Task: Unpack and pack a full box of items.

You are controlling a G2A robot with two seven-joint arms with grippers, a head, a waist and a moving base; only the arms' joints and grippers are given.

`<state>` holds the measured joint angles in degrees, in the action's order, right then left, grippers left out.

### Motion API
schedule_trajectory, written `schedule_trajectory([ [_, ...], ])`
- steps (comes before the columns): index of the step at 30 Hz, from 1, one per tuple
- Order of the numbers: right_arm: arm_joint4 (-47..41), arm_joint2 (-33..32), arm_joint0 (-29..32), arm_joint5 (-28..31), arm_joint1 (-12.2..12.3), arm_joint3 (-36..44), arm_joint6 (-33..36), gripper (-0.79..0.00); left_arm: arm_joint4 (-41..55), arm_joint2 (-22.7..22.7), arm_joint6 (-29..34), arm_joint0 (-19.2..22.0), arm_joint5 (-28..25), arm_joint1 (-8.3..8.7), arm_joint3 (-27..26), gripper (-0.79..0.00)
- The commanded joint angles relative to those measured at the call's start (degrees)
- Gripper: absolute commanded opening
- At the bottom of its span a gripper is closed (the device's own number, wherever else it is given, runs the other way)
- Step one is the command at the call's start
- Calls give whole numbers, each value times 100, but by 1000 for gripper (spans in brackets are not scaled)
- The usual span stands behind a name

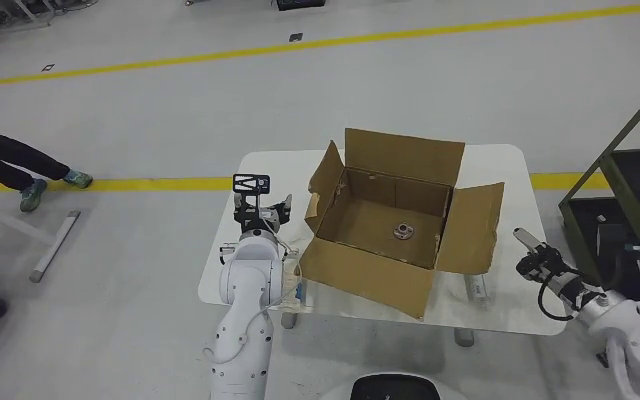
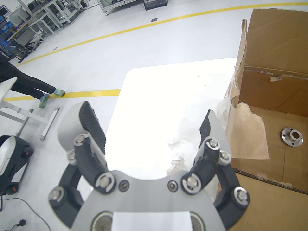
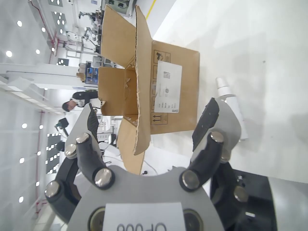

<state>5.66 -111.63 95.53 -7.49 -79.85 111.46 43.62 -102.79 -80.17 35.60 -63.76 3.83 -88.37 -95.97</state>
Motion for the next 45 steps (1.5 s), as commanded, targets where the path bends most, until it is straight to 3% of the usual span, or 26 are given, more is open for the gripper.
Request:
schedule_trajectory([
  [1, 33, 158, -97, -83, 17, -72, 73, 0, 0, 0, 0, 0, 0, 0, 0, 0],
  [2, 77, 276, -162, -148, 25, -115, 106, -22, 0, 0, 0, 0, 0, 0, 0, 0],
  [3, 74, 372, -262, -176, 32, -181, 125, -391, 0, 0, 0, 0, 0, 0, 0, 0],
  [6, 292, 672, -520, -236, 60, -386, 148, -576, 0, 0, 0, 0, 0, 0, 0, 0],
  [8, 374, 820, -637, -274, 76, -479, 156, -785, 0, 0, 0, 0, 0, 0, 0, 0],
  [13, 533, 929, -753, -351, 137, -498, 318, -785, 0, 0, 0, 0, 0, 0, 0, 0],
  [22, 867, 555, -1101, -549, 346, -459, 1173, -785, 0, 0, 0, 0, 0, 0, 0, 0],
  [36, 1140, 442, -2341, 113, 679, -1402, 2233, -785, 434, -62, 92, -84, -205, 16, -224, 0],
  [38, 1153, 449, -2465, 134, 714, -1564, 2242, -702, 597, -49, 191, -82, -344, 18, -272, 0],
  [41, 1116, 508, -2515, 162, 750, -1679, 2240, -708, 1017, -1, 333, -53, -751, 22, -333, 0],
  [42, 1106, 531, -2506, 156, 759, -1709, 2224, -745, 1109, 23, 356, -32, -906, 28, -353, 0],
  [43, 1095, 548, -2496, 154, 768, -1726, 2201, -723, 1200, 39, 392, -14, -1010, 31, -352, 0],
  [44, 1084, 559, -2487, 147, 778, -1746, 2173, -668, 1301, 65, 416, 12, -1113, 33, -350, 0],
  [45, 1072, 568, -2478, 148, 788, -1758, 2151, -554, 1304, 97, 415, 44, -1189, 38, -339, 0],
])
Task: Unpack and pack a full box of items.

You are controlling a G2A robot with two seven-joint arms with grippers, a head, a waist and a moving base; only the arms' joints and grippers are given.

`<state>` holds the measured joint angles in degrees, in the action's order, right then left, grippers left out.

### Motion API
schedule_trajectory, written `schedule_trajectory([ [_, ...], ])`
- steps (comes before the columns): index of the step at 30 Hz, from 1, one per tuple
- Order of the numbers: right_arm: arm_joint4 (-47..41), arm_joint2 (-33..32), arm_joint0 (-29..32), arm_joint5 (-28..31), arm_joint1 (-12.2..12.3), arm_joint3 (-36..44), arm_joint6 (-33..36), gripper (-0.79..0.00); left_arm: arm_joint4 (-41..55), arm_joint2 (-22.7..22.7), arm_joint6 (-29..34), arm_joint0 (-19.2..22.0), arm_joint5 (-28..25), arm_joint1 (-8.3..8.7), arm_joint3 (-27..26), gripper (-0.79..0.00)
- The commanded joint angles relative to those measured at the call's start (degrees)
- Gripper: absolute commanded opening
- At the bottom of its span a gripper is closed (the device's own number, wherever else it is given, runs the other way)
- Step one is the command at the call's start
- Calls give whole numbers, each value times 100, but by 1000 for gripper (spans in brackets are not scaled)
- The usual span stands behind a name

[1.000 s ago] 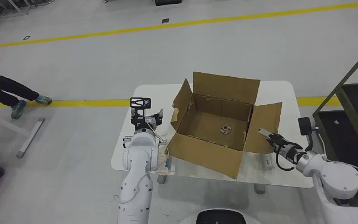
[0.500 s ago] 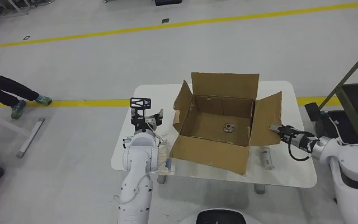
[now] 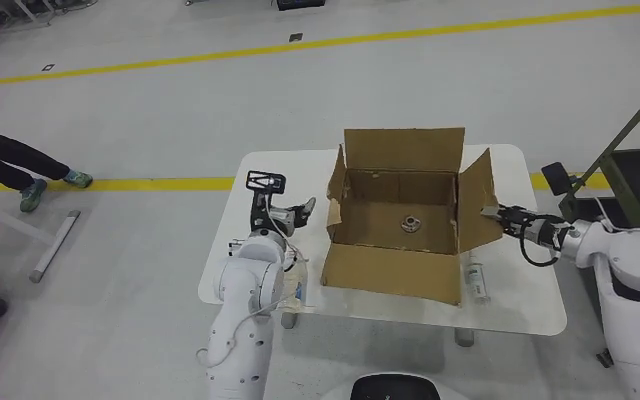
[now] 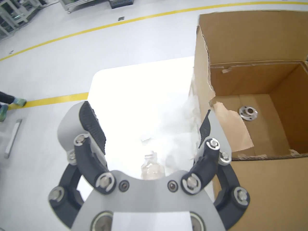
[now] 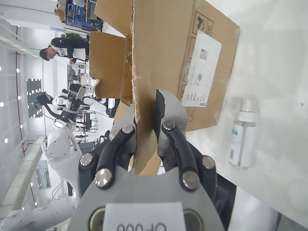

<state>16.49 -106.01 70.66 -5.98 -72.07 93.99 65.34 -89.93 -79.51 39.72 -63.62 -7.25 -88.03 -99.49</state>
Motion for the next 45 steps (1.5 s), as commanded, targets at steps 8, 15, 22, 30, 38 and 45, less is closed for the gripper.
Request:
schedule_trajectory([
  [8, -324, -60, 322, -141, 64, 163, -349, -145, -68, 436, -183, 160, -328, 10, 105, 0],
  [15, -524, 6, 660, -257, 90, 338, -685, -246, 138, 670, -195, 398, -475, 1, 252, 0],
  [22, -641, 71, 825, -317, 129, 335, -916, -477, -197, 909, -92, 796, -122, -22, 898, 0],
  [30, -921, 115, 1075, -397, 153, 403, -1239, -668, 56, 966, 317, 1095, 391, -82, 1439, -446],
  [38, -1181, 212, 1154, -446, 171, 368, -1598, -785, 602, 810, 582, 1129, 406, -81, 1674, -785],
  [45, -1308, 279, 1158, -451, 198, 331, -1821, -785, 818, 750, 675, 1118, 393, -63, 1618, -785],
])
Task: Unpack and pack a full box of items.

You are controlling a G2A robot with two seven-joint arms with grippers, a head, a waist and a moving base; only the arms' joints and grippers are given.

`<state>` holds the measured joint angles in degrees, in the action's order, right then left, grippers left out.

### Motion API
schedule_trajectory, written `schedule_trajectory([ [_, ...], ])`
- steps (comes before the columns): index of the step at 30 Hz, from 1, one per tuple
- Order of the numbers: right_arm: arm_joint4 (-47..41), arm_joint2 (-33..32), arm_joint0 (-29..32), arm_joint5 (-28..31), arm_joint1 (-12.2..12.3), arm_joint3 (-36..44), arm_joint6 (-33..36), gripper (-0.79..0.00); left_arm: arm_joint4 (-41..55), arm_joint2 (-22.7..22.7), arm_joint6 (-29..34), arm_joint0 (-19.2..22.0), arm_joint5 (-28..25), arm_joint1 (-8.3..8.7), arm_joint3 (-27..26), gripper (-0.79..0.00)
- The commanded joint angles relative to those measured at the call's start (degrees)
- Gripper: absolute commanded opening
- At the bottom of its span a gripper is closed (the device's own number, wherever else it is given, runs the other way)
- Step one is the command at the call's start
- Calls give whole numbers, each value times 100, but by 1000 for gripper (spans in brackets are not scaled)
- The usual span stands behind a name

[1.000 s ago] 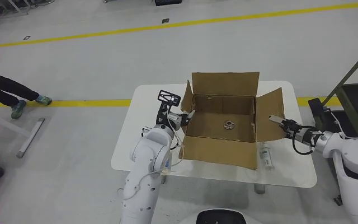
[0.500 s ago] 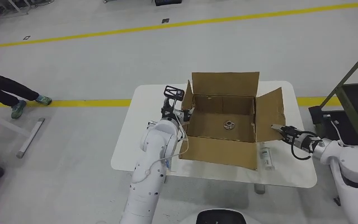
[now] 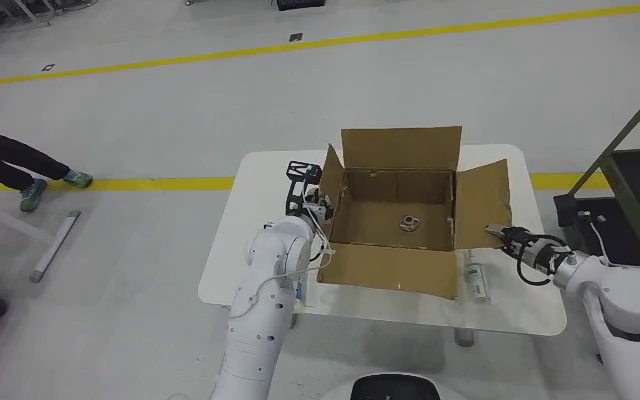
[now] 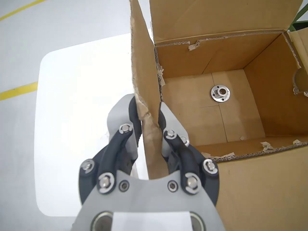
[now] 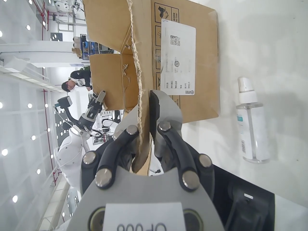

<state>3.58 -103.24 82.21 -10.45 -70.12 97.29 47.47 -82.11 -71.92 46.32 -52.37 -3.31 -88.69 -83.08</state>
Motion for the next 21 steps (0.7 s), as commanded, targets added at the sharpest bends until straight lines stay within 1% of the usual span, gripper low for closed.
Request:
schedule_trajectory([
  [1, -41, 6, 8, -10, 7, 7, -60, -785, 67, -19, 38, -14, -8, 6, -51, -785],
  [9, -124, 30, 11, 13, 55, -17, -119, -785, 235, -118, 211, -132, -14, 46, -274, -785],
  [14, -155, 18, 36, 40, 86, 61, -166, -785, 405, -221, 452, -315, -38, 81, -664, -785],
  [21, -132, -47, 78, 22, 141, 113, -168, -785, 526, -389, 862, -684, -121, 154, -1307, -785],
])
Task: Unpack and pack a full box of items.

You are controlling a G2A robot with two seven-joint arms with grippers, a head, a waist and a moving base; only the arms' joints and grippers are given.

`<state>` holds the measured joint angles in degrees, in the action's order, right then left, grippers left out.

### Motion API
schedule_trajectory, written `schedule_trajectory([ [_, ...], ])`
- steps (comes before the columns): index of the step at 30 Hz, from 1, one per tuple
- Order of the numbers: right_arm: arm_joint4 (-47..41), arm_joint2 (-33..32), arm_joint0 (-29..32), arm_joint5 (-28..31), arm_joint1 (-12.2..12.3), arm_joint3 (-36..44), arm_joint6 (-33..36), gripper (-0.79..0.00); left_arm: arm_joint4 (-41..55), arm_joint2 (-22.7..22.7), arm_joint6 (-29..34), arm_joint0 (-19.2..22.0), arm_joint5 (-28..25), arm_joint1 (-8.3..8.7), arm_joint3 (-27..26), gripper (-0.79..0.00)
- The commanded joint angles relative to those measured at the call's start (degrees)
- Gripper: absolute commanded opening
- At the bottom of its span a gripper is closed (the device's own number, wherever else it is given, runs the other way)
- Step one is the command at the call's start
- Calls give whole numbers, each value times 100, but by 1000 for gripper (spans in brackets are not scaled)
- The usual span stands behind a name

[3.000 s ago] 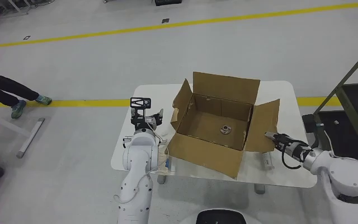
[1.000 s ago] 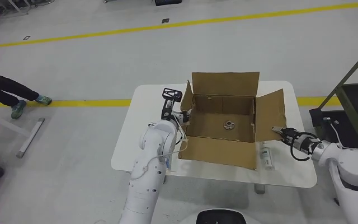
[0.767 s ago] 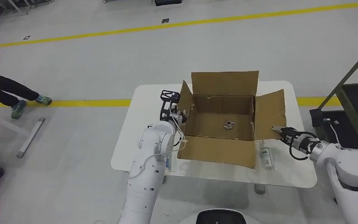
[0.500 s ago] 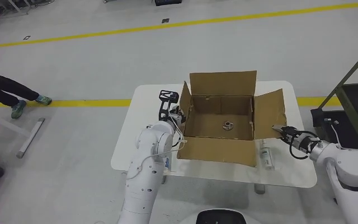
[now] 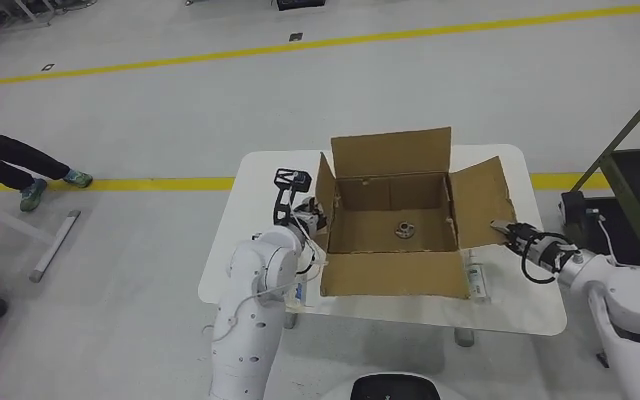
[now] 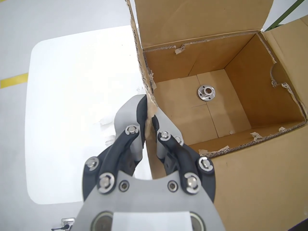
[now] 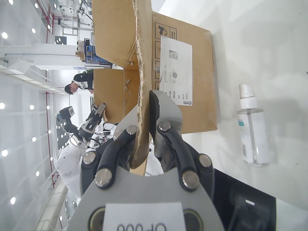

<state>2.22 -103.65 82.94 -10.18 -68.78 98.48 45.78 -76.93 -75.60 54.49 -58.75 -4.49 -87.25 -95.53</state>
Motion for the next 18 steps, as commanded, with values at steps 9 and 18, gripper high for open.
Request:
schedule_trajectory([
  [9, 50, 101, -16, -124, 63, -175, 31, -619, -180, -70, 198, -76, 153, 67, -25, 0],
  [18, 106, 127, 0, -259, 116, -269, -48, -733, -1057, -58, -8, 166, 464, 121, 412, 0],
])
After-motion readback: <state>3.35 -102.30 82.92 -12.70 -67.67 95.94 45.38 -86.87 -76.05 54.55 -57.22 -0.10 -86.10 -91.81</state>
